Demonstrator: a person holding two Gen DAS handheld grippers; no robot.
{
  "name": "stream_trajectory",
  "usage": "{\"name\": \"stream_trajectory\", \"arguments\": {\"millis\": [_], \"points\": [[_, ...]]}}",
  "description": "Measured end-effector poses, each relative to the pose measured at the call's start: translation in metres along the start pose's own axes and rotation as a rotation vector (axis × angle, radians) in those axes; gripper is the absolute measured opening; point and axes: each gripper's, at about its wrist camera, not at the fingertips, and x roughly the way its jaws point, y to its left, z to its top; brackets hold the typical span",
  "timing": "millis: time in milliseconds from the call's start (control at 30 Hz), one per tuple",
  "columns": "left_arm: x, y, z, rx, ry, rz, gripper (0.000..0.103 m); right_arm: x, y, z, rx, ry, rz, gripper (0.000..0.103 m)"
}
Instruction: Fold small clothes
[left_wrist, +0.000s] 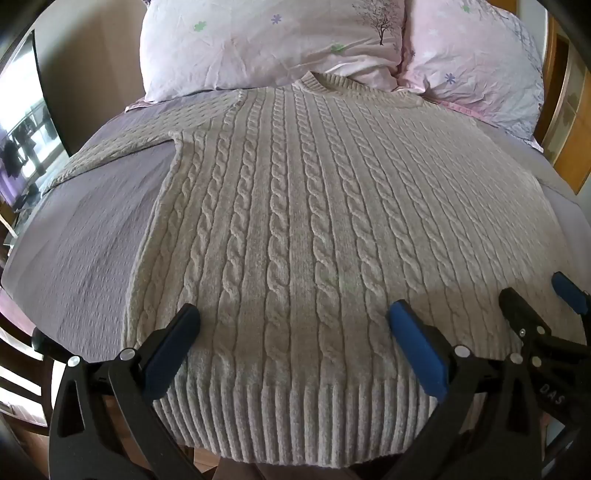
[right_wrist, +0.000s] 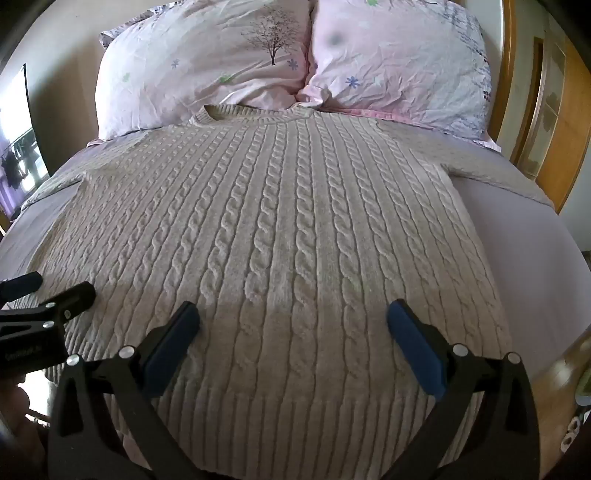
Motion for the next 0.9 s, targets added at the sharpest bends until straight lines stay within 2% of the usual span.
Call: {"name": "stream_trajectory", "arguments": {"millis": [900], "points": [[-0.0001, 0.0000, 0.0000, 0.000, -0.001, 0.000, 0.102, -0.0020, 0.0029, 0.0025, 0.016, -0.003, -0.013, 0.101]]}}
